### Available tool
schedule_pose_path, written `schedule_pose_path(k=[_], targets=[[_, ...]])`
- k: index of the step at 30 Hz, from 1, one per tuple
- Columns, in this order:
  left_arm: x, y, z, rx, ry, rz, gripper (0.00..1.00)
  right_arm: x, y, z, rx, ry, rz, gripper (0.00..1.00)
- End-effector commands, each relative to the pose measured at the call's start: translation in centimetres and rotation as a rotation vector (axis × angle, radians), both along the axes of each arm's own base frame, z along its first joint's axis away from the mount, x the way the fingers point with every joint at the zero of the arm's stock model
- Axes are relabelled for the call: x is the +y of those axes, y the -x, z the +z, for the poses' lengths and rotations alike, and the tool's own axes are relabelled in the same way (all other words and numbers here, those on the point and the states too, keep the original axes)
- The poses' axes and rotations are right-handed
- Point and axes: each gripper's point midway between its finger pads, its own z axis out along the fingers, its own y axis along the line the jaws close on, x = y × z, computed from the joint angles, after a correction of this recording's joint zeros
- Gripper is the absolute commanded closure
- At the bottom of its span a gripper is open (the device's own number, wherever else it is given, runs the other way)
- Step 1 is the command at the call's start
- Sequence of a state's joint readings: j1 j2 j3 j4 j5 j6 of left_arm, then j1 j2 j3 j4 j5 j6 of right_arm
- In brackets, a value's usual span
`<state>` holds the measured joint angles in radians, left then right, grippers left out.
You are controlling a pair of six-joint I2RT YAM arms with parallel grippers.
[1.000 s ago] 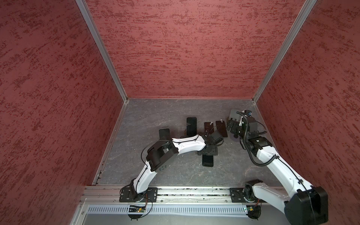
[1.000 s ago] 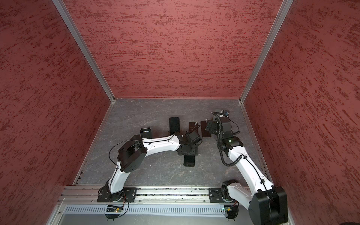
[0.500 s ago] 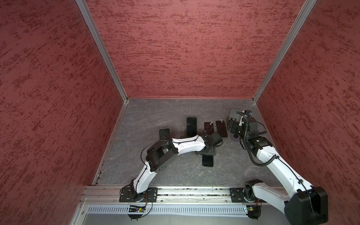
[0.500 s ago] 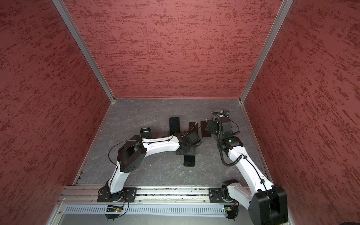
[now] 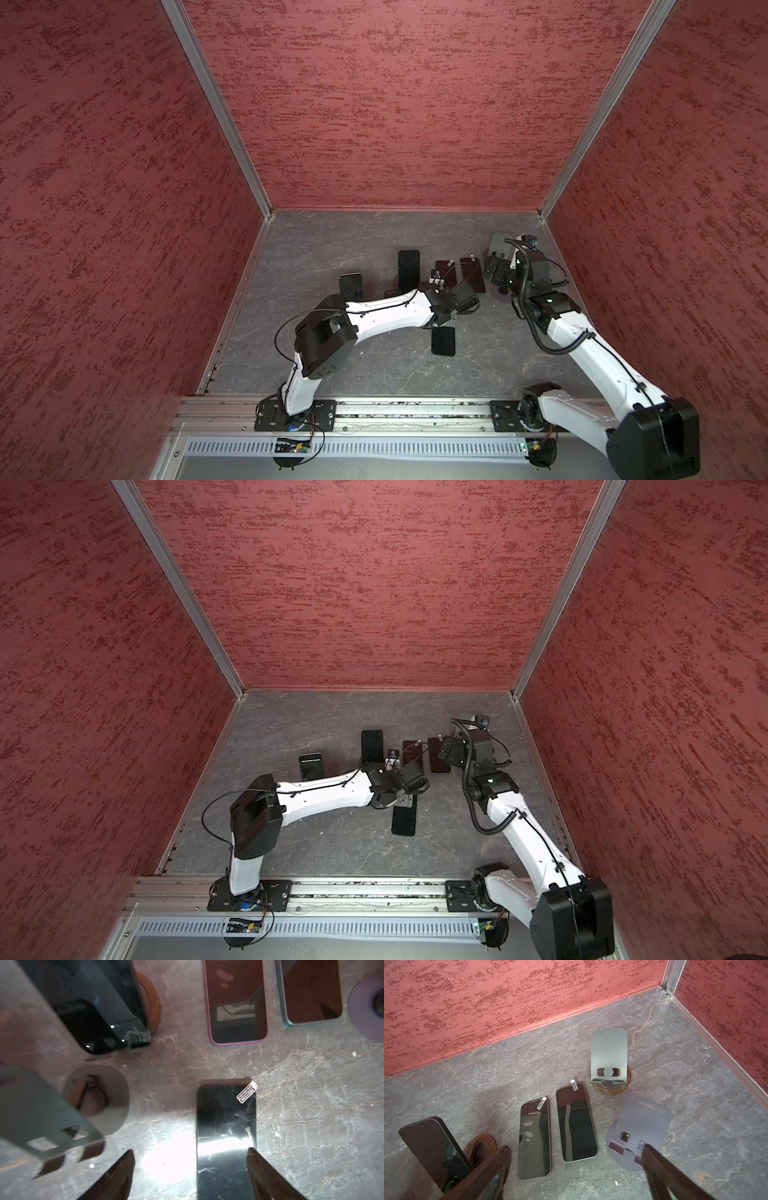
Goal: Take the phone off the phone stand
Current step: 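Move the left gripper back toward the emptied grey-plated stand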
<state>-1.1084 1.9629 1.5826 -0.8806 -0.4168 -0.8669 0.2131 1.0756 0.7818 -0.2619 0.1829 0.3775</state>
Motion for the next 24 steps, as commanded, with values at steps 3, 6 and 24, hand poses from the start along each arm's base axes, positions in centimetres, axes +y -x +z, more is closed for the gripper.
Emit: schedule_pose_path(k=[3,6,24], targets=[[3.3,-0.9,2.5,-0.097,-0.052,0.075,0.16,0.1,-0.3,-0.2,-0.005,-0.011,0.002,0.01],[4.5,-1.3,3.1,-0.121,-0.056,0.108,0.16,0.1,-0.3,-0.4,0.002,-0.010,0.002,0.01],[11.1,-2.8,3.5,-0.165,-0.023,0.330,0.11,0.2,-0.6,-1.2,0.021,-0.005,0.011,0.01]])
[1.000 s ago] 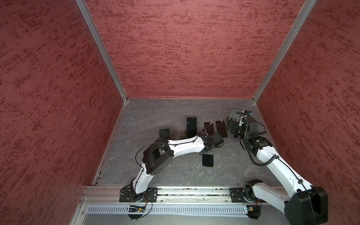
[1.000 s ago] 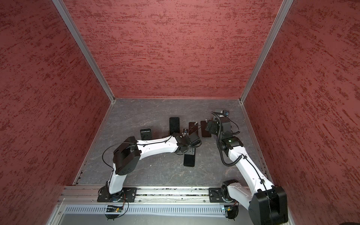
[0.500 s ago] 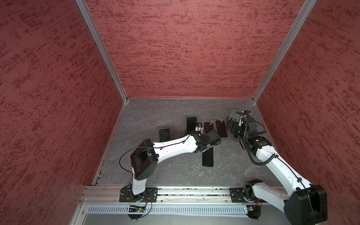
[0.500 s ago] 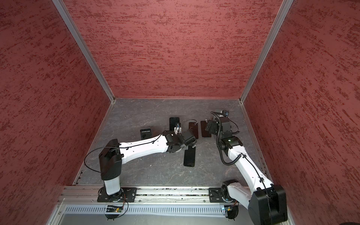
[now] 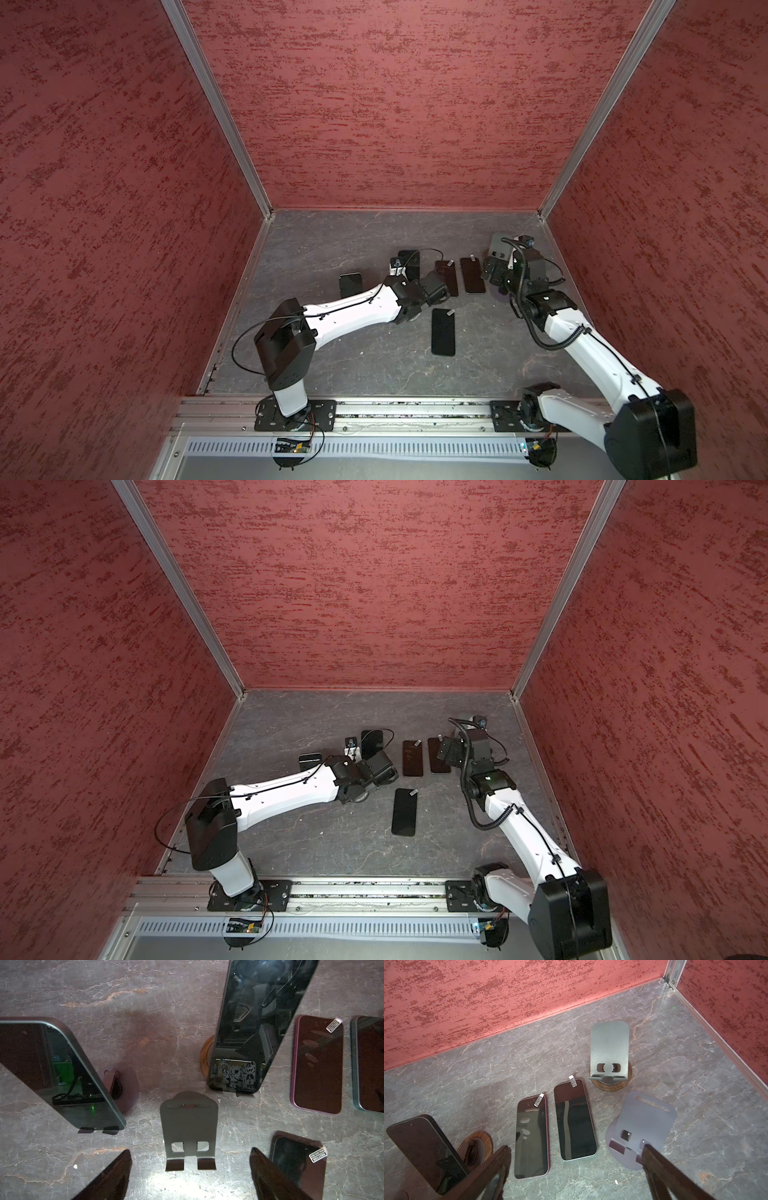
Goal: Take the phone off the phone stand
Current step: 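Move the left gripper back toward the emptied grey-plated stand, then grasp the grey stand's upright plate with the left gripper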
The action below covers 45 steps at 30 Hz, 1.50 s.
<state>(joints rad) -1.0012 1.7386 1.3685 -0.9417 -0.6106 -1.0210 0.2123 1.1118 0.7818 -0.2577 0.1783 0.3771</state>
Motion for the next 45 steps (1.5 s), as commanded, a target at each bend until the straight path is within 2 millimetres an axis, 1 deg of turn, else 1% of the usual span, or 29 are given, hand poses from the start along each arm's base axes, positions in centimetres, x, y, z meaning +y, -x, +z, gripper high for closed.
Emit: schedule_pose_path(k=[1,8,20,26,39,45], targets=[[0.7,-0.6,0.2,-0.026,0.028,0.042,0.11,0.1,-0.3,-0.1,-0.009,-0.010,0.007,0.01],[1.1,-1.2,-0.8,-0.007,0.041,0.063,0.11,0.1,-0.3,-0.3,-0.003,-0.009,0.009,0.01],[0.3,-2.1,-2.5,0.026,0.074,0.050,0.11,0.1,-0.3,-0.5,0.007,-0.004,0.011,0.01],[0.3,-2.4,-3.7,0.050,0.068,0.056,0.11,0.1,-0.3,-0.6,0.009,-0.001,0.011,0.01],[0.5,-2.9,-5.5,0.080,0.052,0.062,0.23,0.1,-0.4,-1.0,0.020,0.002,0.012,0.01],[0.5,-3.1,-5.7,0.082,0.045,0.061,0.34,0.1,-0.4,-1.2,0.023,0.002,0.013,0.01]])
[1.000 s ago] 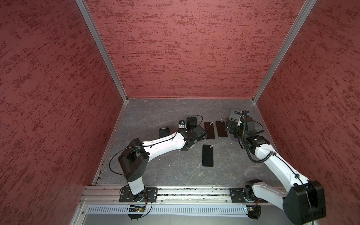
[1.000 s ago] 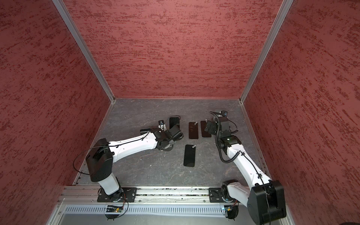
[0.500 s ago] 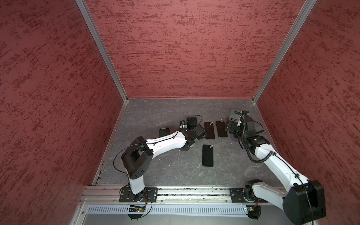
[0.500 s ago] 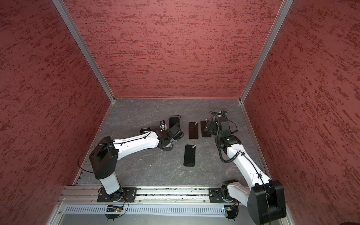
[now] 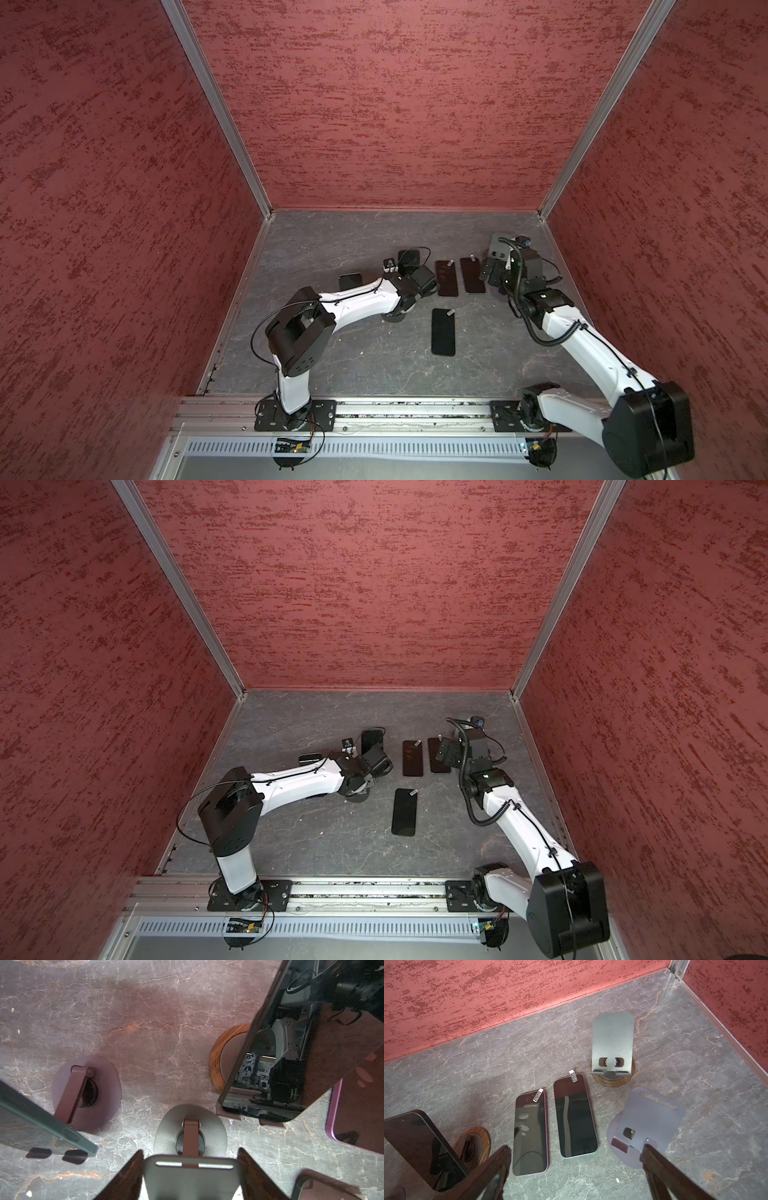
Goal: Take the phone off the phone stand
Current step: 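Grasp the grey stand's upright plate with the left gripper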
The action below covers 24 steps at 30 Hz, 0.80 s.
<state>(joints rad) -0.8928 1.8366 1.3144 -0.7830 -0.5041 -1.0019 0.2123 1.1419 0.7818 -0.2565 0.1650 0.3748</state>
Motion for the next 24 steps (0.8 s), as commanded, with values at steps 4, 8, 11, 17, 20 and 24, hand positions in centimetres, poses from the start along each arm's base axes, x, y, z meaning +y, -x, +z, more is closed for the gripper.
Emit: schedule_pose_path(k=[4,8,11,17,20,24], targets=[[0.0,-0.3,-0.6,0.005,-0.016,-0.004,0.41,-0.2,-0.2,-0.2,-0.007,0.002,0.000,0.01],[0.1,-0.3,-0.2,-0.003,-0.019,-0.006,0.45,-0.2,-0.2,-0.2,-0.005,0.003,0.000,0.01],[0.3,-0.2,0.6,-0.018,-0.026,-0.010,0.45,-0.2,-0.2,-0.2,-0.007,0.002,0.001,0.01],[0.9,-0.1,2.3,-0.048,-0.040,-0.019,0.46,-0.1,-0.2,-0.4,-0.003,-0.001,0.005,0.01],[1.0,-0.1,3.1,-0.067,-0.047,-0.027,0.46,0.0,-0.3,-0.5,-0.001,-0.004,0.006,0.01],[1.3,-0.7,3.6,-0.078,-0.066,-0.033,0.46,0.1,-0.4,-0.4,-0.002,-0.010,0.011,0.01]])
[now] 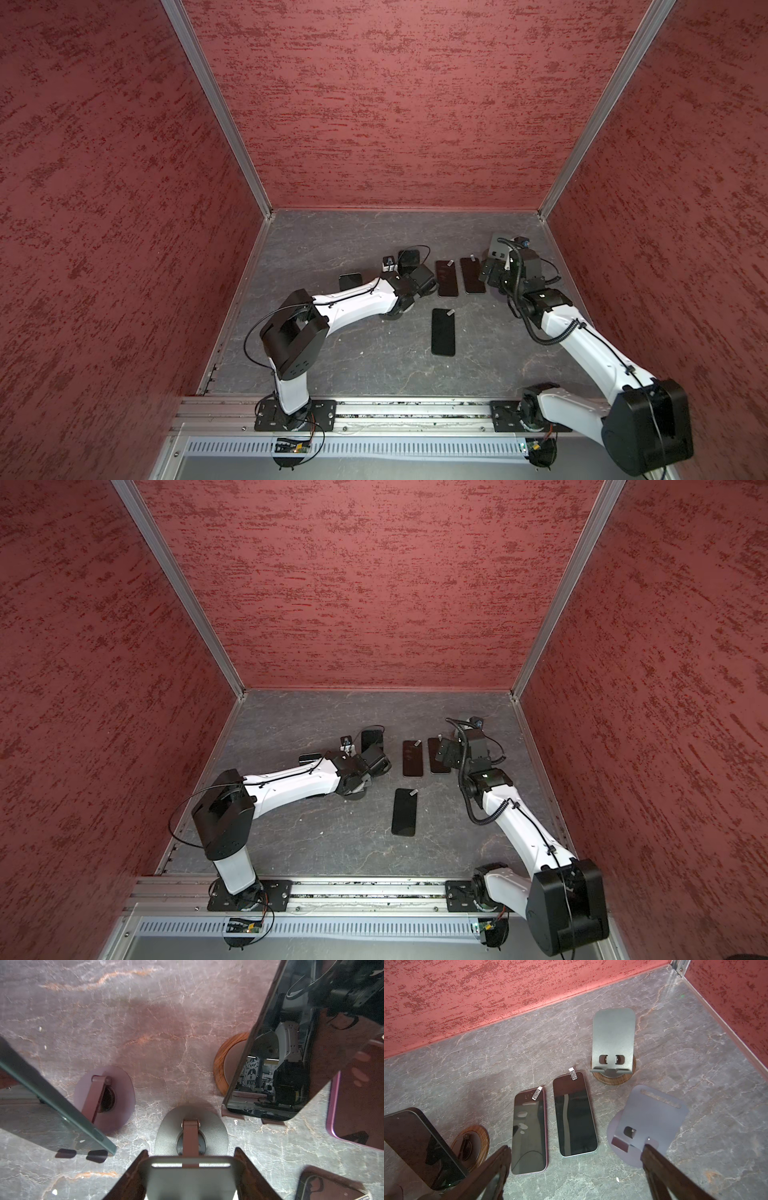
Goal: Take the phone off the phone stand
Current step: 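Grasp the grey stand's upright plate with the left gripper, then carry the grey stand farther away toward the far corner with the left gripper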
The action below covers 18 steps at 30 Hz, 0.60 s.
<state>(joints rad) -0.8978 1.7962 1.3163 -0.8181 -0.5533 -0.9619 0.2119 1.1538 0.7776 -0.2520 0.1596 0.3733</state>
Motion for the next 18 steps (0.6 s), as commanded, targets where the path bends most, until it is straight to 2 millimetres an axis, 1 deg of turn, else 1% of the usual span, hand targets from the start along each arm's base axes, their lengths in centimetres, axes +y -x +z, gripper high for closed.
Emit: schedule_pose_path(k=[1,5,18], targets=[[0.5,-0.8,1.9,-0.042,-0.027,-0.008,0.46,0.1,-0.3,0.0,-0.012,-0.010,0.008,0.01],[0.6,-1.5,2.7,-0.057,-0.043,-0.014,0.46,0.0,-0.2,0.0,-0.011,-0.009,0.005,0.01],[1.9,-4.5,6.5,-0.121,-0.048,-0.033,0.45,0.0,-0.3,-0.3,-0.002,-0.004,0.003,0.01]])
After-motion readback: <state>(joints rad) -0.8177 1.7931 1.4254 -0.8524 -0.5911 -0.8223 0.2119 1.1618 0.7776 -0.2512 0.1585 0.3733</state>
